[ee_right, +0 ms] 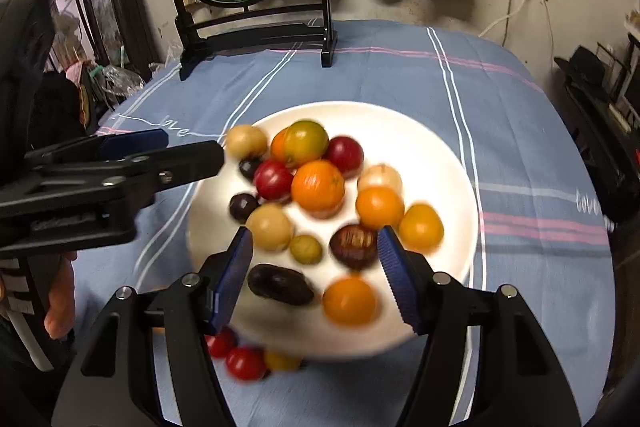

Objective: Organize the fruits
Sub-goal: 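Place the pear and mangosteen on the plate and open both tools, then move both open tools back toward the remaining fruits on the cloth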

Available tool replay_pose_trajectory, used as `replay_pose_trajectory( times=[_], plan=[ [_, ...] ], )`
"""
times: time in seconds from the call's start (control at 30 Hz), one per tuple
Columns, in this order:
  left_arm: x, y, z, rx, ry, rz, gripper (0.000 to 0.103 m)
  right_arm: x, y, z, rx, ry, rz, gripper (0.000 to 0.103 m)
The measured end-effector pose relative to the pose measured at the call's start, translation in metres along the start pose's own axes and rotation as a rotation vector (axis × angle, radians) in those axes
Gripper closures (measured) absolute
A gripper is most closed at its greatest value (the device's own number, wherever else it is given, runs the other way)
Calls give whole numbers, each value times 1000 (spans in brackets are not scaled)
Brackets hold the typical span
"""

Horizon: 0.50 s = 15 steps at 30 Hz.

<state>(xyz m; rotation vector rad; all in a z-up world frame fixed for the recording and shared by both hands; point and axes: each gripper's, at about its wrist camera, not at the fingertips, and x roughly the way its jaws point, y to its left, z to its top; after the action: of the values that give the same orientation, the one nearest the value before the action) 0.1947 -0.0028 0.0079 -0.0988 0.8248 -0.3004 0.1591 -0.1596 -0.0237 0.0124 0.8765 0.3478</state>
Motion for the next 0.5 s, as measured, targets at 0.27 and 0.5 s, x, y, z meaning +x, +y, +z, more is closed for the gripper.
replay_pose_trajectory(
  times=[0.27, 0.5],
  plan=[
    [-53, 1, -76, 24, -31, 66, 16, -43, 2, -68, 92, -6, -11, 38],
    [-69, 22, -109, -29, 0, 54, 16, -39, 10, -92, 109, 50, -9, 38]
  ],
)
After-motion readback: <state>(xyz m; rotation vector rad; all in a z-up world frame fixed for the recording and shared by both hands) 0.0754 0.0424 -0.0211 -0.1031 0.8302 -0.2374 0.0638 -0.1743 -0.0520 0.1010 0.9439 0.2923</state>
